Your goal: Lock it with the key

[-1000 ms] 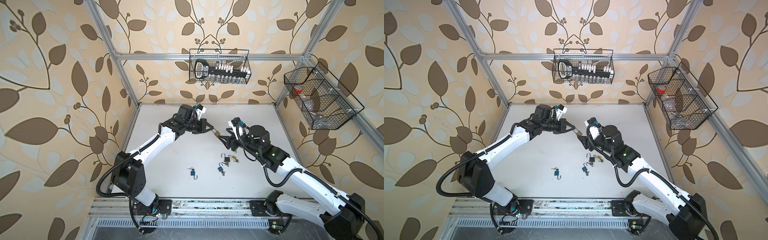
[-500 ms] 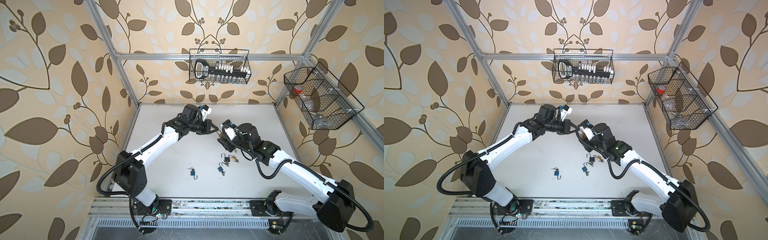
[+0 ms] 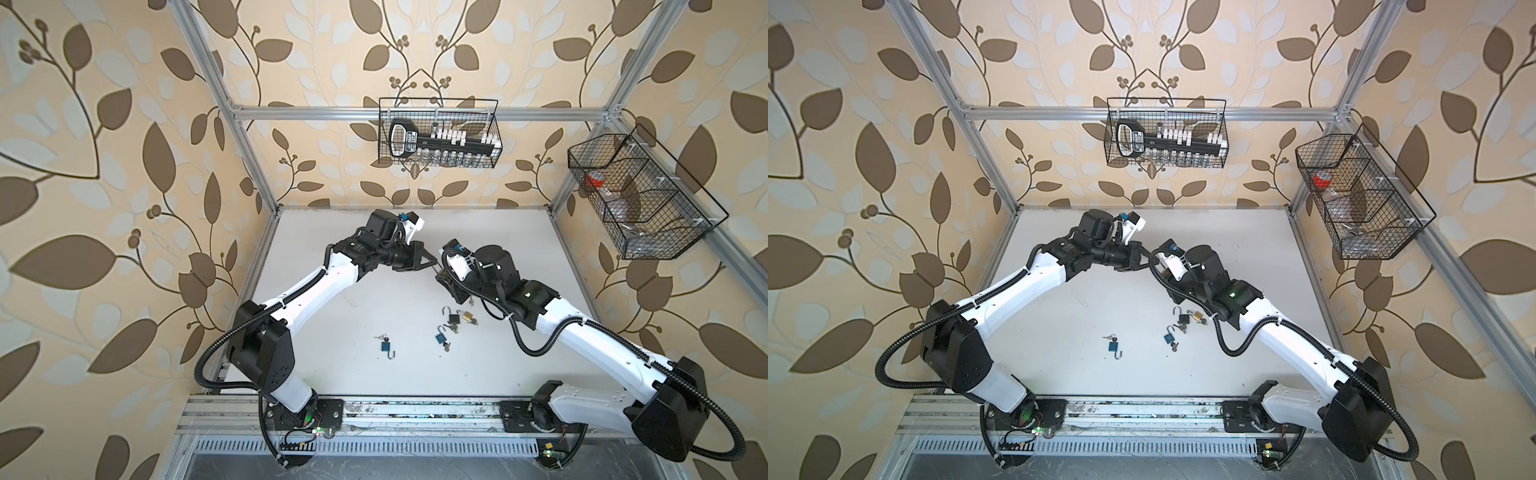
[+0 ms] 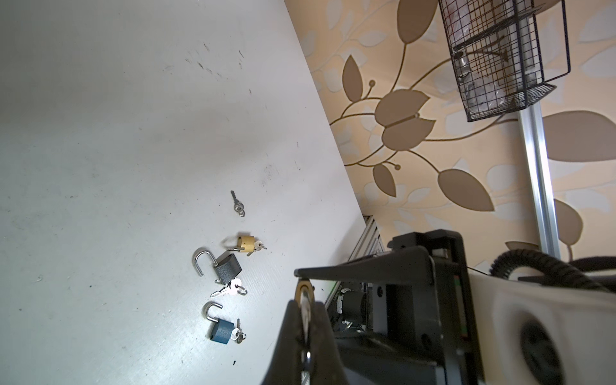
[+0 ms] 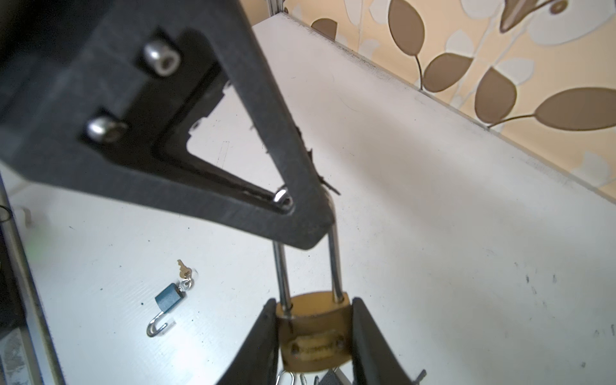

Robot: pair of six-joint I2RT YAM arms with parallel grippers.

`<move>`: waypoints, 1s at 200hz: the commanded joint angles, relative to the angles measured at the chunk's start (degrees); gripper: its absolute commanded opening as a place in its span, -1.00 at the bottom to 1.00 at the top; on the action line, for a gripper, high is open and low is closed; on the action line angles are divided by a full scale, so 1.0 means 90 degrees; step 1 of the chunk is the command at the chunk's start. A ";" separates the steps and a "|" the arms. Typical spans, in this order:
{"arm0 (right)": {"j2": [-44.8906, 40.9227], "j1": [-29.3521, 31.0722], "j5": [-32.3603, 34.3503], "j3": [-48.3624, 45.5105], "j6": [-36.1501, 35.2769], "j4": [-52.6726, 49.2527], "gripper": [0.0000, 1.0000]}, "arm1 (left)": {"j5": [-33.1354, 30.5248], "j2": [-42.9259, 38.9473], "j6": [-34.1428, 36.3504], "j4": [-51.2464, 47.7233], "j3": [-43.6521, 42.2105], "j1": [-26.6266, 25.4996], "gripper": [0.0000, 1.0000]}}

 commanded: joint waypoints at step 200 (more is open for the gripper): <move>-0.0344 -0.1241 0.0501 -0.1030 -0.0334 0.1609 -1.00 | -0.2258 -0.1971 0.0313 -0.0072 -0.1376 0.0295 0.98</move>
